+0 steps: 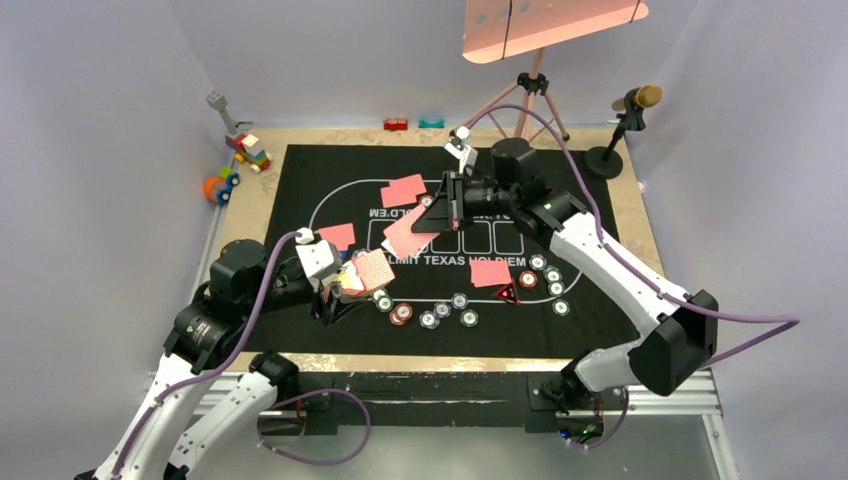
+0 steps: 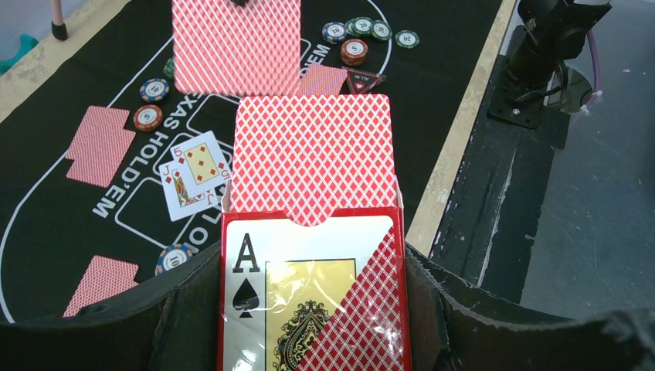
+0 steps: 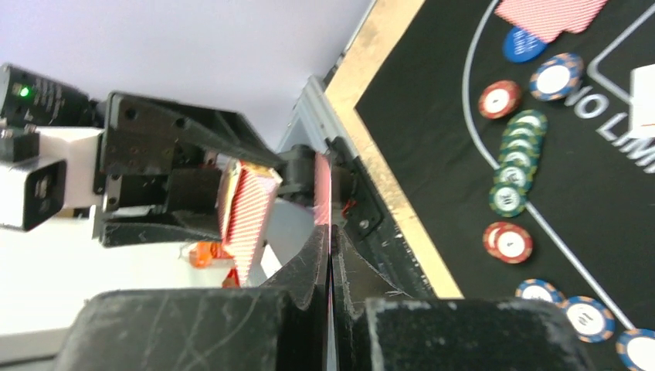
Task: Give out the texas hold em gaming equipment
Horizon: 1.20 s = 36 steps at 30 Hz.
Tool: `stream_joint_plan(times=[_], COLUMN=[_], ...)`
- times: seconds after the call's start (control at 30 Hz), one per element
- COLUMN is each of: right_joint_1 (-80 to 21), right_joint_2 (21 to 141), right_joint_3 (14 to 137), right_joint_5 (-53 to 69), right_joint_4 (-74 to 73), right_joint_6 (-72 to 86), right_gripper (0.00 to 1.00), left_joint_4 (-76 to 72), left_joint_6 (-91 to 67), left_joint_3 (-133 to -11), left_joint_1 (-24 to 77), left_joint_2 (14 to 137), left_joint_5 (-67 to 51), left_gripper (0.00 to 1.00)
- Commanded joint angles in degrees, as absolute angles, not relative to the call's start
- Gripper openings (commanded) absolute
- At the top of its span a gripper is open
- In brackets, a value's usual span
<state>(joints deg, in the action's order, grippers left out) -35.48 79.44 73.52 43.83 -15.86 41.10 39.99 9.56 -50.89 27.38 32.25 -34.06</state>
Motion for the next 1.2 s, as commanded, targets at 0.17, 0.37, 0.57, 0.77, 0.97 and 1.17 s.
stream_joint_plan(times=[0.17, 0.37, 0.57, 0.77, 0.97, 1.17], right_joint_1=[-32.0, -32.1, -33.1, -40.2, -46.7, -49.6], right_joint_2=[89.7, 100.8, 105.9, 112.2, 121.0, 126.1], right_joint_3=[82.9, 89.6, 94.8, 98.7, 99.6, 98.6], right_joint_5=[28.8, 10.0, -12.9, -34.9, -49.7, -54.4], right_joint_4=[-28.3, -33.4, -34.8, -33.8, -30.3, -28.7], right_joint_6=[27.8, 21.5, 17.0, 10.4, 5.1, 4.0], right_gripper=[0.0, 0.0, 0.0, 0.0, 0.0, 0.0], left_joint_4=[35.8, 35.9, 35.6, 35.5, 35.6, 35.8], left_joint_6=[8.3, 8.2, 8.1, 8.1, 7.6, 7.7], left_joint_3=[-52.4, -52.4, -51.8, -52.2, -52.4, -52.5], left_joint_1=[26.7, 26.7, 26.7, 26.7, 26.7, 26.7], left_joint_2=[31.7, 31.5, 31.1, 31.4, 31.4, 31.5], left_joint_5=[-35.8, -35.8, -35.9, -35.9, -35.9, -35.9], left_gripper=[0.0, 0.0, 0.0, 0.0, 0.0, 0.0])
